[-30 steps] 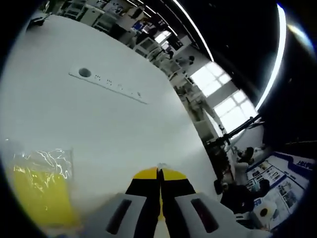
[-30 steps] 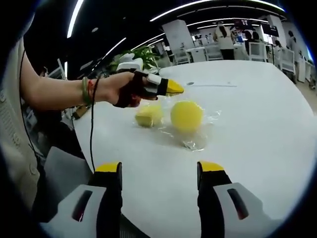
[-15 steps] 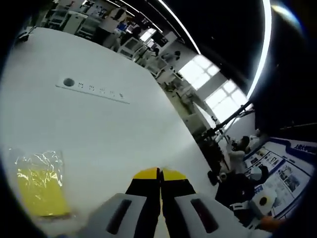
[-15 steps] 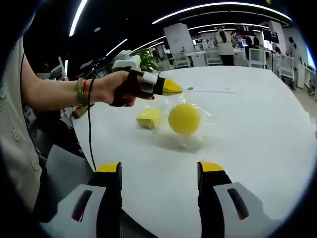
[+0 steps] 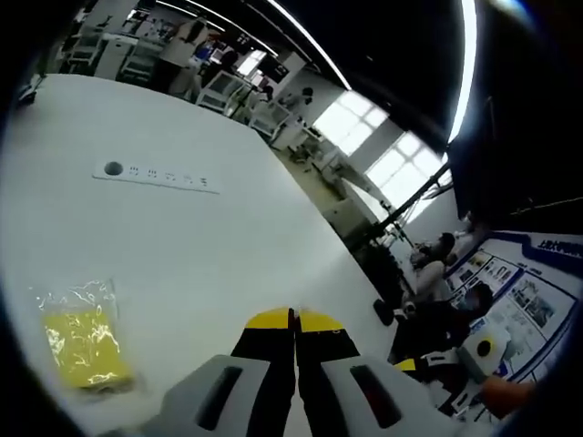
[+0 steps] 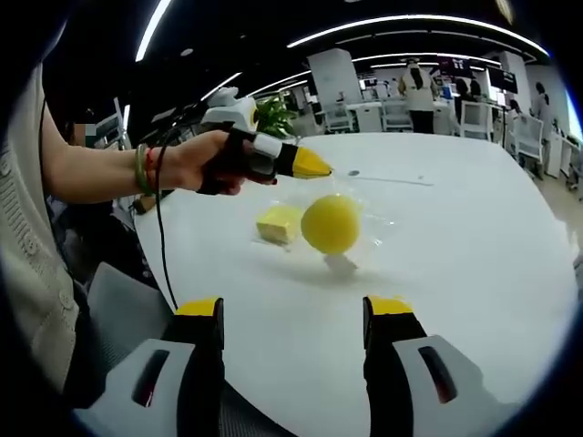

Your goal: Compare the silicone blocks by pressing each to a similar depth, holding the contact briefly, and releasing to observe deformation and rebound differences across the visible hardness samples.

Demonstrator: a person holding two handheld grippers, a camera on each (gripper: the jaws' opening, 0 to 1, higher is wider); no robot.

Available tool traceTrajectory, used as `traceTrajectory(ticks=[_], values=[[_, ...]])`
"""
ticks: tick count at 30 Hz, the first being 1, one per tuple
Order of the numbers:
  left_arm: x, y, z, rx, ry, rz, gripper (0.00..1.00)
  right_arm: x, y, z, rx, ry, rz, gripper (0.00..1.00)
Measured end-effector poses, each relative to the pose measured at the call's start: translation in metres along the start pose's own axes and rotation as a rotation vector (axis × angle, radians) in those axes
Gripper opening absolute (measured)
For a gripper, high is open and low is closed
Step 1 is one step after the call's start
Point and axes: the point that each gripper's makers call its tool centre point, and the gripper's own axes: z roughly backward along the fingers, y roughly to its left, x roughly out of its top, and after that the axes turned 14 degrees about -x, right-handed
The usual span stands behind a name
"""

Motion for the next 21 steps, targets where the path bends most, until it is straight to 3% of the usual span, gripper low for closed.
traceTrajectory(ticks=[21], values=[[0.023, -0.019, 0.076, 0.008, -0.083, -0.057, 0.00, 0.055, 0.019, -0.015, 0.116, 0.003, 0.245, 0.60]])
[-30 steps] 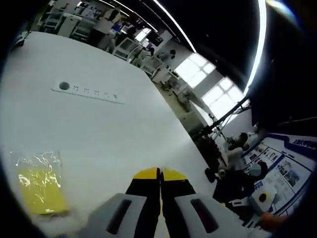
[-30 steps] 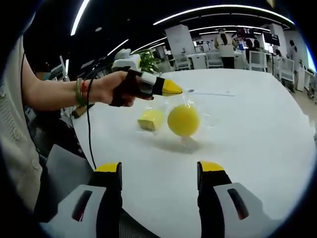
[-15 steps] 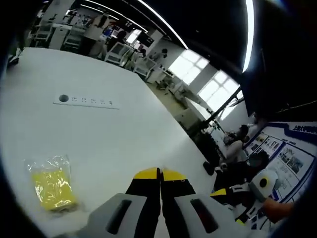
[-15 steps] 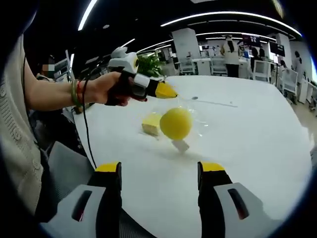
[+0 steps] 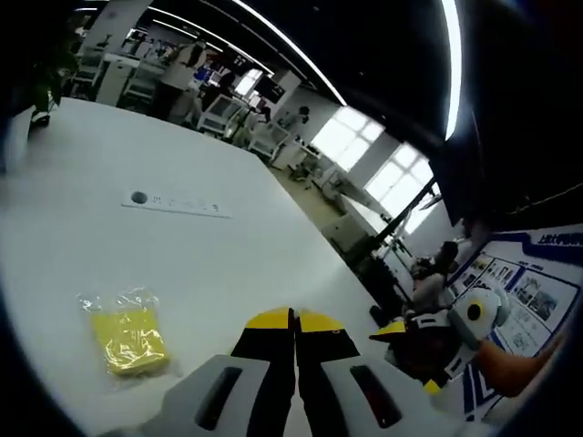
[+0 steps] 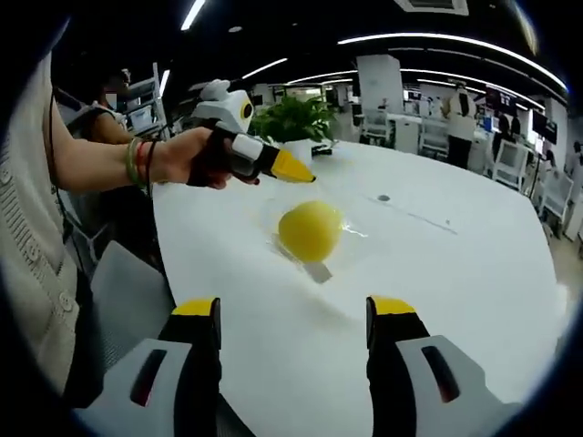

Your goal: Compare the silicone blocks by pressing each to a similar depth, holding the contact briefly, and releasing to observe deformation and rebound differences across the visible hardness samples.

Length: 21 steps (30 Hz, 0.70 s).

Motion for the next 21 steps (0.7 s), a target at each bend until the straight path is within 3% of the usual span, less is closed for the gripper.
traceTrajectory(ticks=[11, 18, 21], values=[[0.018, -0.017, 0.032, -0.011, -0.039, -0.064, 0.00, 0.043, -0.003, -0.024, 0.071, 0.010, 0.194, 0.60], [0.028, -0.023, 0.053, -0.012, -0.053, -0.089, 0.00, 0.068, 0.000, -0.050, 0.125, 0.022, 0.290, 0.61], [0.032, -0.025, 0.061, 0.004, -0.046, -0.136, 0.00, 0.077, 0.006, -0.061, 0.157, 0.020, 0.326, 0.61]])
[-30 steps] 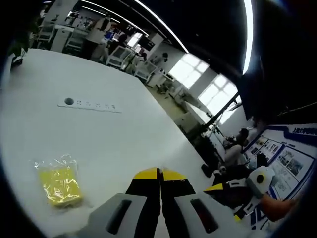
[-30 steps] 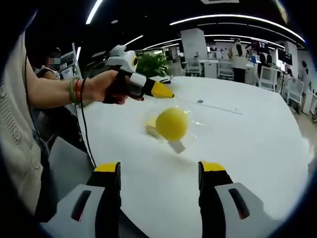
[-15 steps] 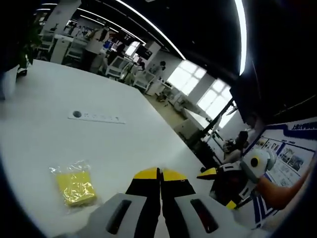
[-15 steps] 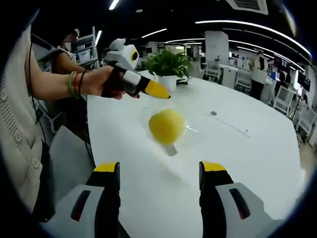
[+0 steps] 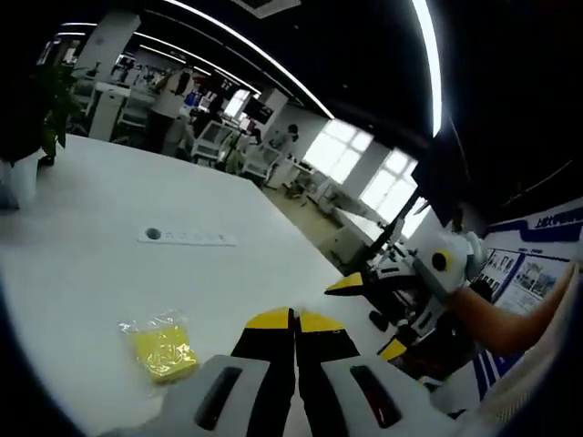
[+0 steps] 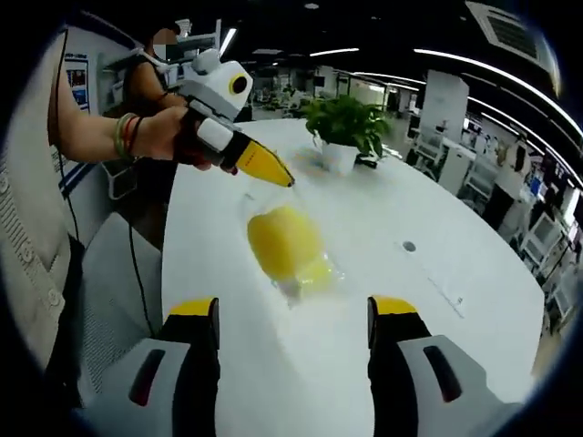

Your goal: Compare the silicone blocks by pressing each to a similar depth, holding the contact briefly, and releasing to observe deformation and rebound differences across the visible hardness samples.

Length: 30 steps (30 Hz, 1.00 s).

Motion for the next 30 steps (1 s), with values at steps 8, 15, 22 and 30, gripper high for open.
traceTrajectory(ticks=[8, 15, 22, 30], values=[[0.004, -0.003, 0.013, 0.021, 0.033, -0.083, 0.00, 0.031, 0.012, -0.031, 0.086, -0.013, 0.101, 0.61], [0.002, -0.011, 0.017, 0.009, 0.095, -0.158, 0.00, 0.041, 0.027, -0.057, 0.167, 0.014, 0.179, 0.62], [0.003, -0.019, 0.014, -0.030, 0.117, -0.187, 0.00, 0.040, 0.044, -0.073, 0.255, 0.047, 0.213, 0.60], [0.004, -0.022, 0.007, -0.049, 0.146, -0.224, 0.00, 0.033, 0.049, -0.082, 0.315, 0.086, 0.272, 0.52]])
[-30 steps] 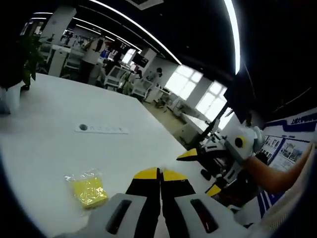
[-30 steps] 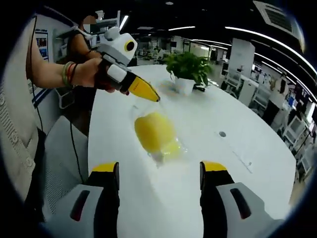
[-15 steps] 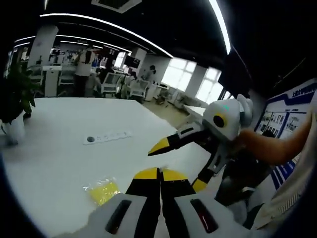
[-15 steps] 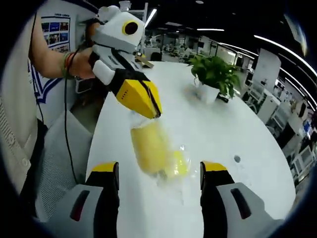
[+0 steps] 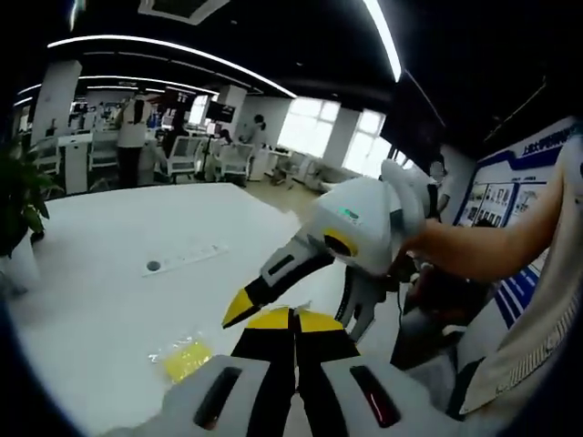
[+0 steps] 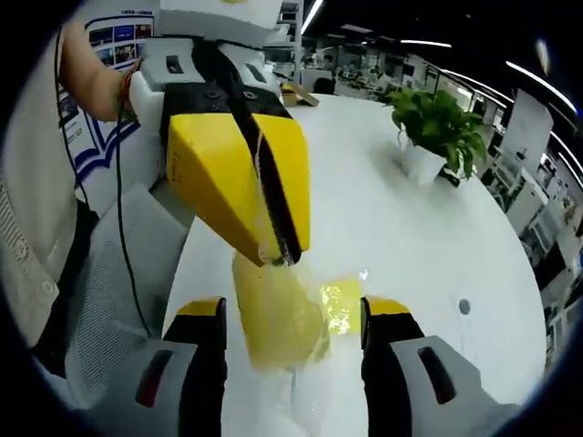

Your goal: Compare the silicone blocks by pressing each to a similar depth, holding the contact briefly, and releasing to observe deformation and rebound differences across the visible hardness samples.

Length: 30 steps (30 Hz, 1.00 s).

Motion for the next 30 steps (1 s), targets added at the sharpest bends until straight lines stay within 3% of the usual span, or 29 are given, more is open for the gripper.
traceTrajectory(ticks=[9, 21, 30], values=[[0.004, 0.001, -0.008, -0.026, 0.010, -0.004, 0.00, -0.007, 0.002, -0.003, 0.046, 0.028, 0.015, 0.33], [0.008, -0.002, -0.012, -0.045, 0.006, -0.015, 0.00, -0.009, 0.005, 0.003, 0.070, 0.031, -0.017, 0.22], [0.005, -0.004, -0.021, -0.058, 0.018, -0.023, 0.00, -0.020, 0.007, 0.008, 0.082, 0.063, -0.032, 0.13]])
